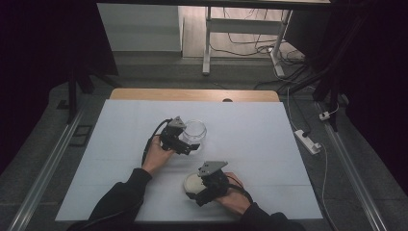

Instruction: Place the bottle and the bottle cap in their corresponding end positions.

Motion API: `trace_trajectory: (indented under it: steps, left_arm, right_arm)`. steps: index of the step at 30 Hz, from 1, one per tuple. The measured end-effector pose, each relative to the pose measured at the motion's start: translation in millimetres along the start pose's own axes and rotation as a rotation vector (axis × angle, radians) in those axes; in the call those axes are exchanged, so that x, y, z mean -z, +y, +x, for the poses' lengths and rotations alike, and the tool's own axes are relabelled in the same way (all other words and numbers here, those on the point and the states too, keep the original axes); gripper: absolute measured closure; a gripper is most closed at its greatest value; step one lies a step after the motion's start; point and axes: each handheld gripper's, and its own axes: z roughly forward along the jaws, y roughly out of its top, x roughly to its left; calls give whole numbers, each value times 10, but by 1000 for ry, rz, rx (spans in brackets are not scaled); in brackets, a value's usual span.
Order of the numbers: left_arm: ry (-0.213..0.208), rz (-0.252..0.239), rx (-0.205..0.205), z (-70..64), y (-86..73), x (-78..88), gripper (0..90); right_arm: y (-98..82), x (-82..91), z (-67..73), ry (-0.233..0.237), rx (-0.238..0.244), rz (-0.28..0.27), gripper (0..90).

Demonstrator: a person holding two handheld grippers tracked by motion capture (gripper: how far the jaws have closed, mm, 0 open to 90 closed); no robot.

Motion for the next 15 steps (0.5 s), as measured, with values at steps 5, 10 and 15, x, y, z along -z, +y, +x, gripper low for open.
trace_trajectory:
  steps: [5,10,15]
  left_arm:
    - [4,6,11,-13,-54,16,0]
    - [5,9,3,-53,-70,53,0]
    - [-2,12,7,-89,-90,91,0]
  right_arm:
    - [1,30,6,-6,8,-4,23]
    - [-4,80,1,-13,-5,-14,19]
    - [-6,134,-20,-15,-19,-23,19]
